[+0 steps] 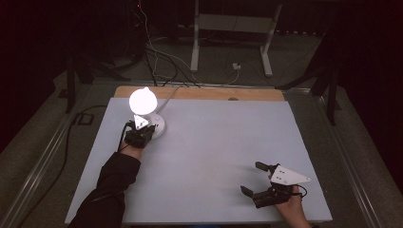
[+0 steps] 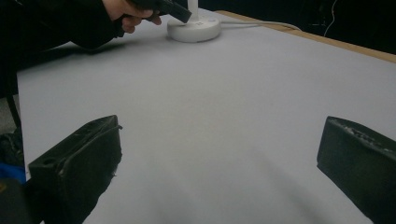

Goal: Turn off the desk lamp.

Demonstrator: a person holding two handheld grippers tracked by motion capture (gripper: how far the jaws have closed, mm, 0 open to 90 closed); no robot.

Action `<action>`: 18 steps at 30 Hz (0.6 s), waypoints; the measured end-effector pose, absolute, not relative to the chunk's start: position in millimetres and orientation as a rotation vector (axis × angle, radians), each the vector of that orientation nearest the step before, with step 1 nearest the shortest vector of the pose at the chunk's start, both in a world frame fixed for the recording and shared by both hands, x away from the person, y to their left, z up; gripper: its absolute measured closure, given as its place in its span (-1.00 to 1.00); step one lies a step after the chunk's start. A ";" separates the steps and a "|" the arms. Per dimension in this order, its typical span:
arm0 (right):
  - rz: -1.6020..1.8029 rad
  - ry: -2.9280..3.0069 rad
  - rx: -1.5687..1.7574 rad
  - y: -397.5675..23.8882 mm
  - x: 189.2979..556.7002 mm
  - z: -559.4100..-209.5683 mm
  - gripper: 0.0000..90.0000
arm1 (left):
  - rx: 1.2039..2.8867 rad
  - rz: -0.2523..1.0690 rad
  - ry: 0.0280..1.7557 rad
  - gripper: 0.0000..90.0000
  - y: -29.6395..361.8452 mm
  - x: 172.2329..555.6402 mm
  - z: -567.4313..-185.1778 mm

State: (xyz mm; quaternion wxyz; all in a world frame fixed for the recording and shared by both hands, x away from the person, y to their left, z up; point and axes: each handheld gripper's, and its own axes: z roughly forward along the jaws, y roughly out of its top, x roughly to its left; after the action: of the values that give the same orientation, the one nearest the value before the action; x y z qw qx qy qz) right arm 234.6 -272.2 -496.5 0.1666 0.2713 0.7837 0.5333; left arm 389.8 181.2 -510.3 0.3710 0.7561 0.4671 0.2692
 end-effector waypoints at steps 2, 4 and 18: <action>1.518 2.231 0.770 -272.1 234.5 -496.4 -1.00 | 1.943 0.692 1.199 1.00 181.7 390.0 -510.6; 1.518 2.231 0.770 -272.0 234.4 -496.4 -1.00 | 1.943 0.693 1.200 1.00 181.9 390.1 -511.4; 1.518 2.234 0.773 -271.9 234.5 -496.7 -1.00 | 1.955 0.688 1.184 1.00 181.4 390.6 -513.5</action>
State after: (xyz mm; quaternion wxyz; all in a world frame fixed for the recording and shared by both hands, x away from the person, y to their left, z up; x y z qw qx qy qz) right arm 234.5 -271.9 -496.7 0.1652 0.2712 0.7843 0.5330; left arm 390.6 181.4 -513.5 0.3684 0.7614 0.4613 0.2680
